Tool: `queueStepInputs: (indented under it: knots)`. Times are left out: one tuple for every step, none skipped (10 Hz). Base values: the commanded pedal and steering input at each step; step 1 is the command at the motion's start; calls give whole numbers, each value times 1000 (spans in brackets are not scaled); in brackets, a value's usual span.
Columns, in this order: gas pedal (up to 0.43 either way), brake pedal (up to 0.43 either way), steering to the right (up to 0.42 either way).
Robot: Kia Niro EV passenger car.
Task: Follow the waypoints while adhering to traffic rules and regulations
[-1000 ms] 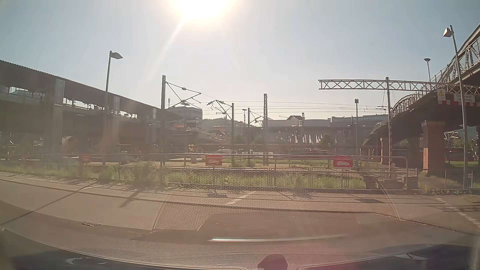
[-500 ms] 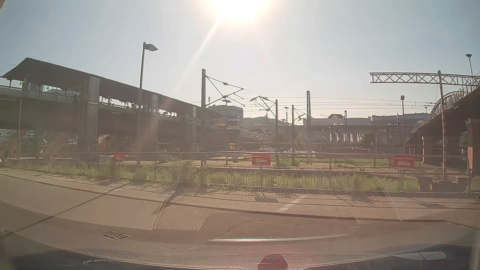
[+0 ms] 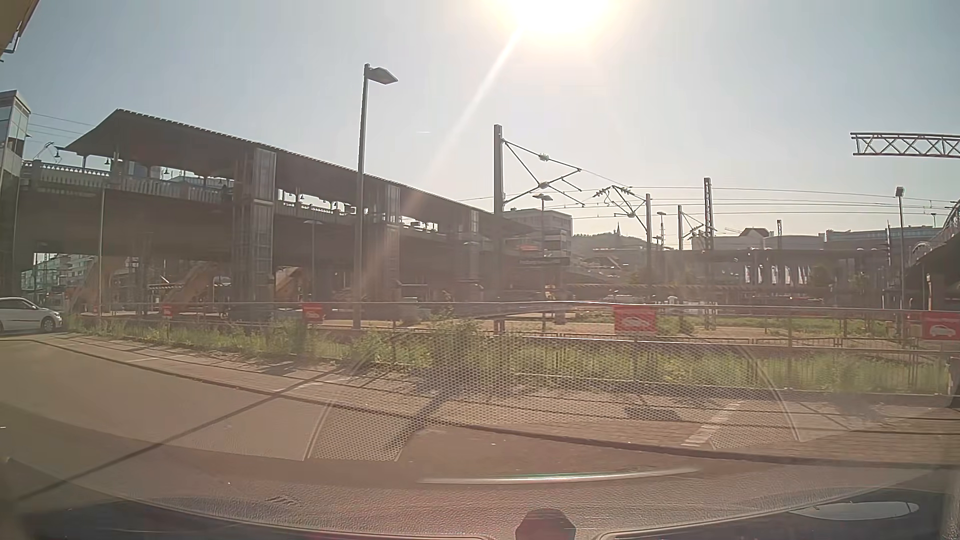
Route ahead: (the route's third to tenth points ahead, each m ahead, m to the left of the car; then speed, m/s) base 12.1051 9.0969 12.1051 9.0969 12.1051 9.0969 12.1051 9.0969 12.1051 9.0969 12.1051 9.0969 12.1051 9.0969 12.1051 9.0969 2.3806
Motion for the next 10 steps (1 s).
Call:
queueStepInputs:
  knots:
    - [8, 0, -516]
    - [8, 0, -515]
    - [8, 0, -516]
    - [8, 0, -516]
    - [8, 0, -516]
    - [8, 0, -515]
    - [8, 0, -514]
    - [8, 0, -510]
    - [8, 0, -507]
    - [8, 0, -504]
